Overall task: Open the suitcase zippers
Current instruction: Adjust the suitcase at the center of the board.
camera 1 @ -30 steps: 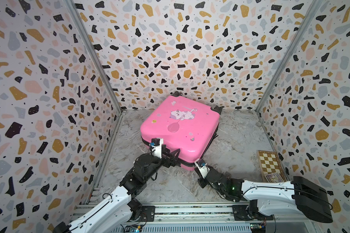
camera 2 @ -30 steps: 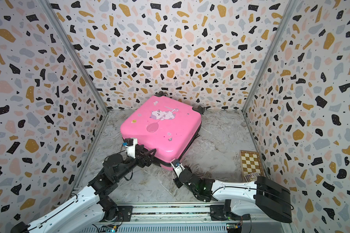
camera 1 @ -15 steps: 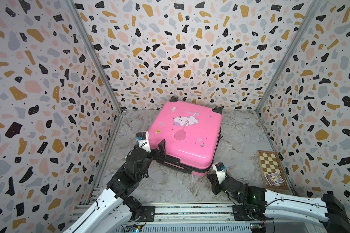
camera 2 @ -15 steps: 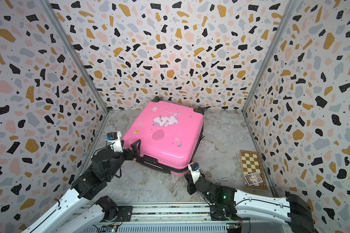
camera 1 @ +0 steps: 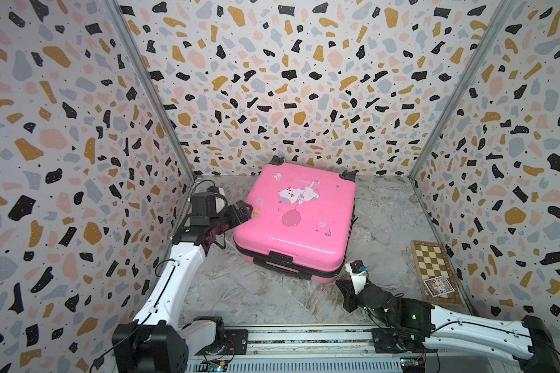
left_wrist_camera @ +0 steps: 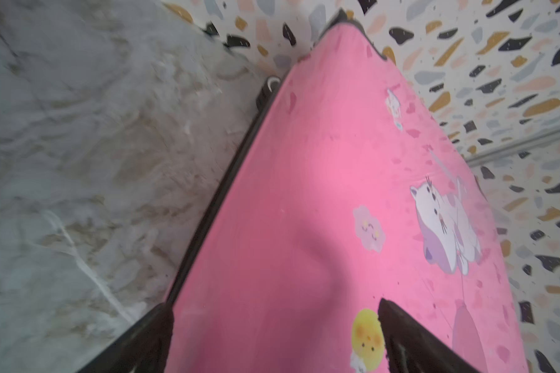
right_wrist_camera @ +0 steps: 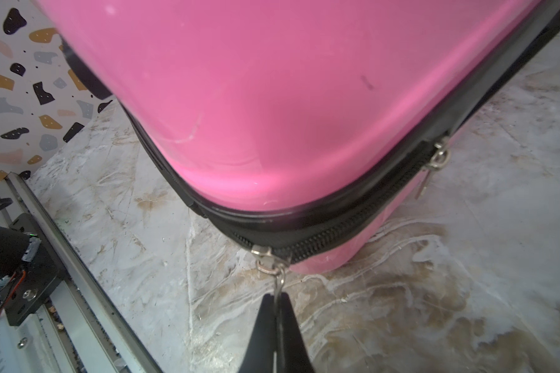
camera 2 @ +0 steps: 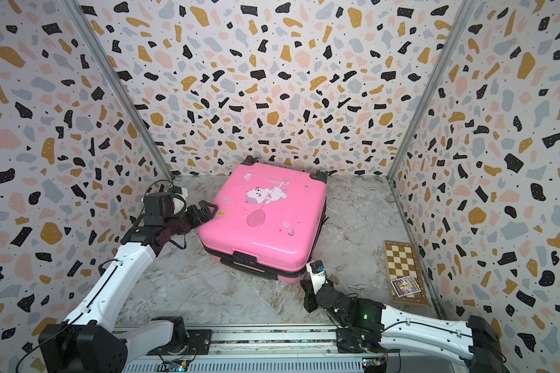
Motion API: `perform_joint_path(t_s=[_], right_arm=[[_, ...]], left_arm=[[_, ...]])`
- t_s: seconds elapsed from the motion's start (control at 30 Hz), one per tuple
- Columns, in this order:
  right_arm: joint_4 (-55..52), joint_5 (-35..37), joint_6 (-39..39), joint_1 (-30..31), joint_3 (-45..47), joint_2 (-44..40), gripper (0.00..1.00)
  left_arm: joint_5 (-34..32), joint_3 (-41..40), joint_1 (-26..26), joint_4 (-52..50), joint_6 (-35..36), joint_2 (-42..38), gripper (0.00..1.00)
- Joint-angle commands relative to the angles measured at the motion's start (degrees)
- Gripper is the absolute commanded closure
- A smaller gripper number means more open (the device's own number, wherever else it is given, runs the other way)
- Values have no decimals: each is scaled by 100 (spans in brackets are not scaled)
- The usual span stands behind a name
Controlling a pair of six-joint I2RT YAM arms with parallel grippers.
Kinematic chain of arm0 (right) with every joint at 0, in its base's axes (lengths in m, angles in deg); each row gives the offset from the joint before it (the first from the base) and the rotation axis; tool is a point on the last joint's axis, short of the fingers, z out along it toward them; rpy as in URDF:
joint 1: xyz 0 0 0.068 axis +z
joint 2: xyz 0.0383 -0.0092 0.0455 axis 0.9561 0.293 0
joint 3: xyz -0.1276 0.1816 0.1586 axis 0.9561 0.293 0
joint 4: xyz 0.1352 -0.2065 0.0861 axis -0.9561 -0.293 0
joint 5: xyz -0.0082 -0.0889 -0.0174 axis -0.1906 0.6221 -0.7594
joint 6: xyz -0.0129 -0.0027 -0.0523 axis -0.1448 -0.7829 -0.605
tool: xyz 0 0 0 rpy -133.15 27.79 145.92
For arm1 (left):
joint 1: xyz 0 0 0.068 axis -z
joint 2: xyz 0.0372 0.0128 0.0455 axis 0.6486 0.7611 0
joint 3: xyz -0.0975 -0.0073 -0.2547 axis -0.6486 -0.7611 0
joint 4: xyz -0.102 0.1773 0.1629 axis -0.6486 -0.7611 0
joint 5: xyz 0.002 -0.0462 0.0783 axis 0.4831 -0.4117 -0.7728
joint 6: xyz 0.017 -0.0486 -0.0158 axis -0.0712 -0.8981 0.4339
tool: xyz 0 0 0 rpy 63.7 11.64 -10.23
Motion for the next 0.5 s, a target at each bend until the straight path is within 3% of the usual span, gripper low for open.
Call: perform_joint_path(t_s=[0.0, 0.3, 0.47], right_arm=[[-185, -259, -267, 78, -327, 154, 100], [-35, -519, -735, 1, -1052, 1017, 100], [48, -1288, -882, -822, -1328, 1546, 100]], left_arm=[[1037, -264, -15, 497, -282, -187, 1], [1148, -1042, 515, 960, -675, -439, 1], [1005, -1349, 856, 988, -821, -774, 1]])
